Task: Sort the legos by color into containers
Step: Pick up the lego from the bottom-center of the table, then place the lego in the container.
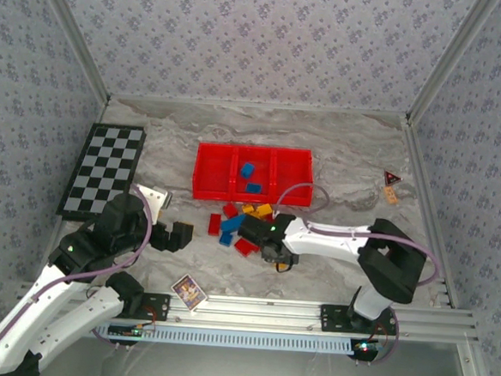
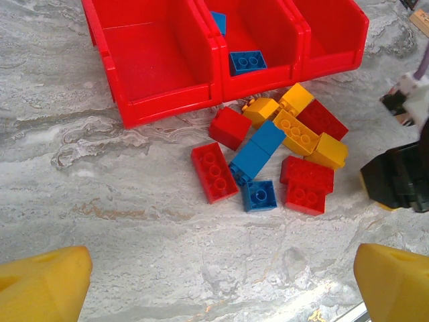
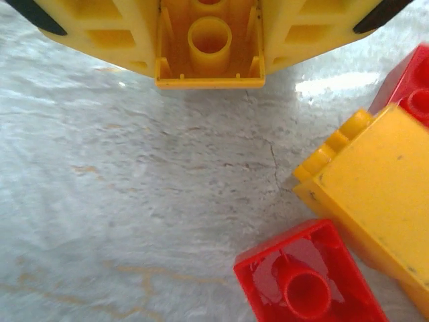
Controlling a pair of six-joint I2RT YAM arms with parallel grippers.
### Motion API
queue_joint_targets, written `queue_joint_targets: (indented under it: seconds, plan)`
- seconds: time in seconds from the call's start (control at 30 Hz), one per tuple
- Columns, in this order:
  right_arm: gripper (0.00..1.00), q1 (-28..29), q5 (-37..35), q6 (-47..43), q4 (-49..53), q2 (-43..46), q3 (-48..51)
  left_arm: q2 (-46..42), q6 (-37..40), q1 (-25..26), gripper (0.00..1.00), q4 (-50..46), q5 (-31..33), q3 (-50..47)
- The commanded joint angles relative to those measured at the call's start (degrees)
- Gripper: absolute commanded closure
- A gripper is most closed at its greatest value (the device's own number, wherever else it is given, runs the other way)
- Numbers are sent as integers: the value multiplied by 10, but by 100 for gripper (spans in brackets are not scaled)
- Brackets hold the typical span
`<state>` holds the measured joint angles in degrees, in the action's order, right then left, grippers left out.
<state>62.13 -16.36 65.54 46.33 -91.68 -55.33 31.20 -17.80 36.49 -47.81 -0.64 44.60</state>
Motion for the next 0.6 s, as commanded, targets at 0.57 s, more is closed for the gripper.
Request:
queue_joint_targets:
  seconds: [0.57]
  plan:
    - [75, -319, 91, -384, -55, 85, -214, 10, 8, 3, 0, 11, 1, -2]
